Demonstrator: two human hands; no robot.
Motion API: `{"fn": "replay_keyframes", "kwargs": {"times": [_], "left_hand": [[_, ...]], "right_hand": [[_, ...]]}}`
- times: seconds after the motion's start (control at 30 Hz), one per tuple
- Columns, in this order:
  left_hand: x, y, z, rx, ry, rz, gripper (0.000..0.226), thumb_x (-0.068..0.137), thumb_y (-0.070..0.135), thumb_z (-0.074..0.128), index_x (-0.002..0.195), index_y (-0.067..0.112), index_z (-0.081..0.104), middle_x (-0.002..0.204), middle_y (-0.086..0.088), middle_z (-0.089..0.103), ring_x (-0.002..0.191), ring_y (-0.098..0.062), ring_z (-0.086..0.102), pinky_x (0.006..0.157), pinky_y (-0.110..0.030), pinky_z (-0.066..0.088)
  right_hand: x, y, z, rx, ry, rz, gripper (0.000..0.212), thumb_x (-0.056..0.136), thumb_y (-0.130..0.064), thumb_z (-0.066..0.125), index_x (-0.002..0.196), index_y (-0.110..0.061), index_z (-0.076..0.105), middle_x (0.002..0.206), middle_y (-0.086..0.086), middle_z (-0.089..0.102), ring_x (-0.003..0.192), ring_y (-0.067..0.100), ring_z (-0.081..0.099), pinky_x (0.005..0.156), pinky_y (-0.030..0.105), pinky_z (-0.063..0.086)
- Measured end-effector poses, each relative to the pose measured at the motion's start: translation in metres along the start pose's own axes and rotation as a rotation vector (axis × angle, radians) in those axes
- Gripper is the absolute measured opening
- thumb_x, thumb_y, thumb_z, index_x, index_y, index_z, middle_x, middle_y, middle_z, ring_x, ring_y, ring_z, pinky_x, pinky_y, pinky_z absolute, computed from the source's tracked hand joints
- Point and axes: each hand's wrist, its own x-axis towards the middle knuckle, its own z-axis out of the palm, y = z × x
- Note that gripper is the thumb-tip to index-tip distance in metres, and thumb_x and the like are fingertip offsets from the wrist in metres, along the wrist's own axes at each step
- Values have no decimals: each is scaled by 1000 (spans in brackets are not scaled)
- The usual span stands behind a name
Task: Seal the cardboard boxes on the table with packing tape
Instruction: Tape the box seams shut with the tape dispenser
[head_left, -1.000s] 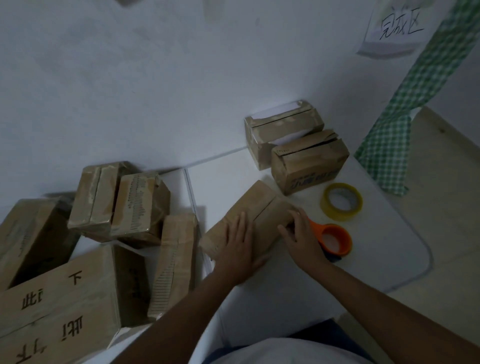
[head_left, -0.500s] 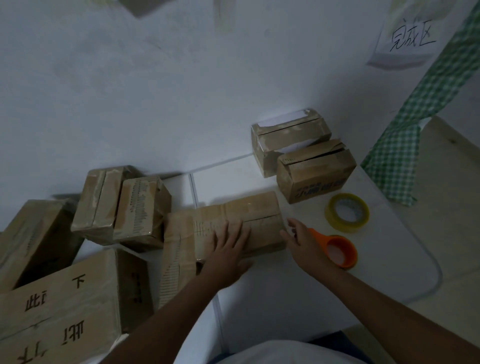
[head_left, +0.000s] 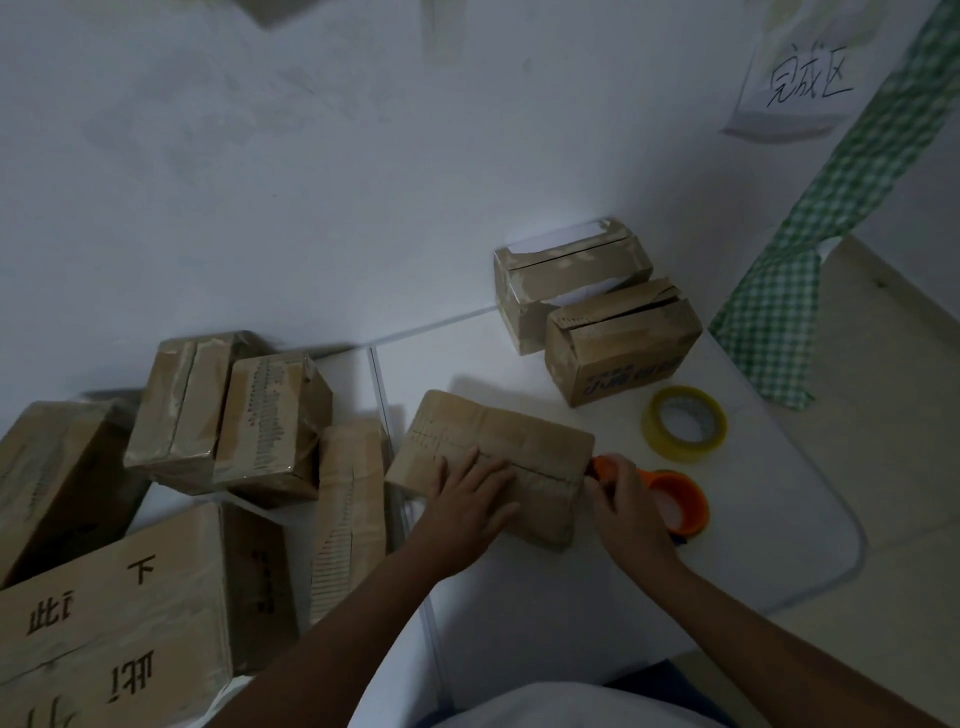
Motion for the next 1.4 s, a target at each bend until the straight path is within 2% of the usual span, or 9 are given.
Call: {"fn": "replay_keyframes", "kwargs": {"times": [0.2,0.47,0.6,0.77,0.83,0.97,1.2,1.33,1.4], "left_hand": [[-8,12,5,11,-4,-59,62,101,54,25,156,26,20,165,6,4,150,-15,-15,122,-47,-10],[-8,17,14,130,-62,-149,80,92,69,6,156,24,-10,158,2,-25,146,-24,-28,120,-45,-18],[-5,13,18,151,-81,-137,90,89,77,18,153,25,-20,156,-4,-35,145,-25,-33,119,-46,-18],[-7,3,19,265,-137,-56,100,90,72,39,147,26,-30,154,-10,-39,143,-31,-35,121,-49,-11],[-7,-2,16,300,-150,-36,100,92,67,43,147,26,-30,155,-10,-38,144,-31,-33,122,-49,-8],[-8,-8,8,346,-121,27,94,94,63,45,152,28,-21,156,-14,-34,145,-31,-31,121,-47,-12],[-21,-22,10,299,-91,73,78,101,45,45,154,33,-10,163,4,-17,149,-27,-21,121,-49,-7],[-17,-20,14,297,-47,102,76,99,44,49,157,29,1,165,-1,-4,151,-32,-8,120,-52,-1],[-11,-16,15,295,-41,110,75,99,44,47,157,27,2,165,-2,-4,151,-33,-7,119,-53,0]], "right_hand": [[54,-15,6,-41,-226,12,58,101,-38,44,149,-8,30,153,11,32,140,23,31,113,31,26],[24,0,9,-25,-133,-13,33,101,-34,46,123,-12,56,108,-4,53,98,10,53,77,17,37],[-17,16,15,51,-216,-13,25,100,-37,47,120,-26,56,106,-14,57,98,0,56,73,6,43],[-8,53,-16,-185,11,54,26,98,-21,54,118,-5,57,111,8,57,101,22,53,85,28,41],[-6,68,-29,-329,14,144,36,95,-28,60,115,1,54,111,17,55,101,31,53,86,40,45],[-11,89,-38,-509,-172,78,51,89,-40,66,121,-3,54,113,13,59,99,27,57,77,34,47],[-9,83,-43,-451,-163,164,15,99,-24,50,106,-10,48,104,9,60,91,23,59,73,33,45],[3,56,-51,-328,-120,108,44,103,-24,43,141,-2,38,124,18,58,105,36,59,78,37,45],[7,37,-55,-216,-115,57,42,103,-26,42,139,-4,41,119,17,61,97,33,61,76,40,49]]}}
